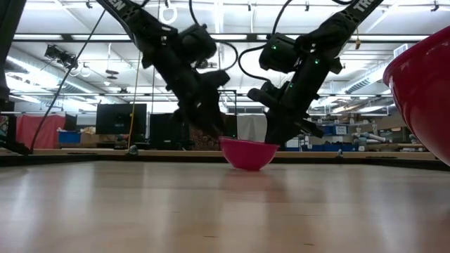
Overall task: Nest bowls inside each other
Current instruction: Stack the red bowl on top of the blue bowl
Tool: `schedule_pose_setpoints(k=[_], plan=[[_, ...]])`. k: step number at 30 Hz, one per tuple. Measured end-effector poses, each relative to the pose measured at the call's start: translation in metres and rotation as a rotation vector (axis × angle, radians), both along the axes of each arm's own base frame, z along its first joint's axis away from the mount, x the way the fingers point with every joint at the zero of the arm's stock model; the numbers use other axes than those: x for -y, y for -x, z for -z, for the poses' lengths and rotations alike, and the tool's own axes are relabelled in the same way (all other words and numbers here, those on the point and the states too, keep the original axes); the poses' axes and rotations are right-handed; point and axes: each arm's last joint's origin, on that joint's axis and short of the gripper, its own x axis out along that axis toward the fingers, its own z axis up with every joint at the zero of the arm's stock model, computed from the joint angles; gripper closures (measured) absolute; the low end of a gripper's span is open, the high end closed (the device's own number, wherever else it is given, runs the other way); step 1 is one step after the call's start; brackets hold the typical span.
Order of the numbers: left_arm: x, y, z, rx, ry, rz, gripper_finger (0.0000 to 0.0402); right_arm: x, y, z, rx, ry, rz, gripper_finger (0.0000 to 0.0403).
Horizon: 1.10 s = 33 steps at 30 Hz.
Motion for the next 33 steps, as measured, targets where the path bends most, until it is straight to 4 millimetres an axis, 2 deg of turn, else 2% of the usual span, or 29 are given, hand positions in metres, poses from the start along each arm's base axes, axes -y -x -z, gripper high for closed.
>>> schedule_pose_setpoints(k=[3,7,12,17,23,28,33], plan=[[0.001,0.004,-0.013,0.034,-0.021,-0.005,0.023,0.0,-0.001,-0.001,0.006,0.004,-0.006,0.0382],[0.007,0.008,-0.034,0.107,-0.015,-0.019,0.0218,0.0,-0.001,-0.001,0.004,0.006,-0.007,0.0378],[0.027,0.012,-0.056,0.185,0.001,0.01,0.0182,-0.003,0.003,-0.009,-0.013,-0.014,-0.07,0.0372],[0.053,0.017,-0.076,0.256,0.039,0.047,0.0164,-0.015,0.004,-0.043,-0.016,0.051,-0.237,0.0378],[0.095,0.017,-0.097,0.385,-0.011,0.123,0.0174,-0.03,0.021,-0.086,0.092,0.034,-0.402,0.0377],[0.13,0.013,-0.121,0.605,-0.077,0.237,0.0192,-0.058,0.05,-0.128,0.217,0.022,-0.551,0.0377],[0.137,0.013,-0.122,0.622,-0.085,0.259,0.0208,-0.09,0.09,-0.156,0.241,-0.007,-0.629,0.0377]])
